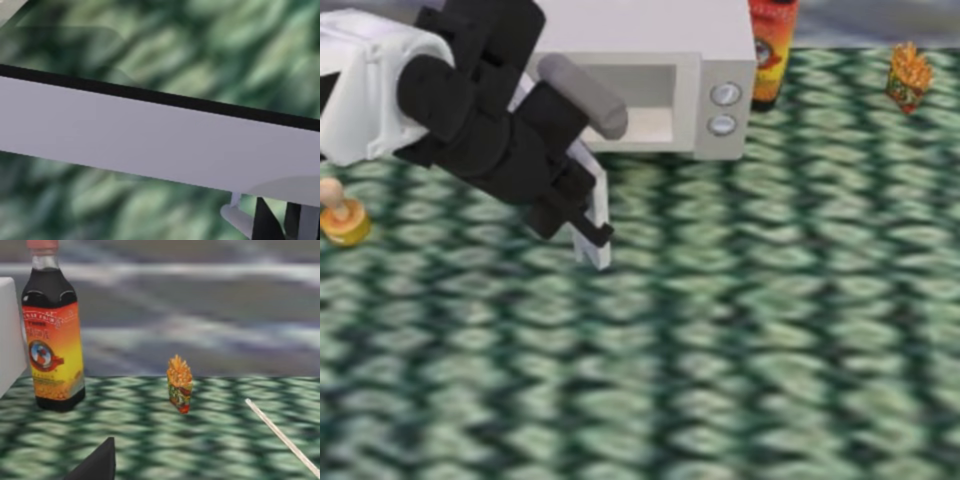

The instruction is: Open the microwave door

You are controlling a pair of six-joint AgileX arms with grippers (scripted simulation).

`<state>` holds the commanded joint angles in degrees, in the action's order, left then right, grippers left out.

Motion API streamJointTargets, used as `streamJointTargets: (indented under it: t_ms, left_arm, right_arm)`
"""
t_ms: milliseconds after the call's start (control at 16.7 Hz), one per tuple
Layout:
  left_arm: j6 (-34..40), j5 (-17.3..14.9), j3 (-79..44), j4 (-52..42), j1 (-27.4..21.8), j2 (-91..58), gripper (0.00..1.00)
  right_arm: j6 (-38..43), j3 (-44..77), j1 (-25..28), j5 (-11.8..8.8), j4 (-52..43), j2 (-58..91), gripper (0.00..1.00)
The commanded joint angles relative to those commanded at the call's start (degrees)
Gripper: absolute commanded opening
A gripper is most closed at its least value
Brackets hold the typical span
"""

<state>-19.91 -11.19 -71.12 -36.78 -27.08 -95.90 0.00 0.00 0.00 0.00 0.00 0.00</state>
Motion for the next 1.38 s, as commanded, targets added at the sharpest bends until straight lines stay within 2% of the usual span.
streamJointTargets:
  t_ms: [360,840,1380]
  left_arm:
    - [-0.77,-0.65,0.22,-0.17,0.1,0.0,0.0]
    - [-11.0,-5.5,1.45,-2.88,4.55,1.63,0.0]
    - [-11.34,-5.66,1.49,-2.97,4.7,1.68,0.0]
  right_arm:
    - [0.0,0.0,0.0,0.0,0.0,0.0,1.0]
    - [0.0,0.0,0.0,0.0,0.0,0.0,1.0]
    - [0.0,0.0,0.0,0.0,0.0,0.0,1.0]
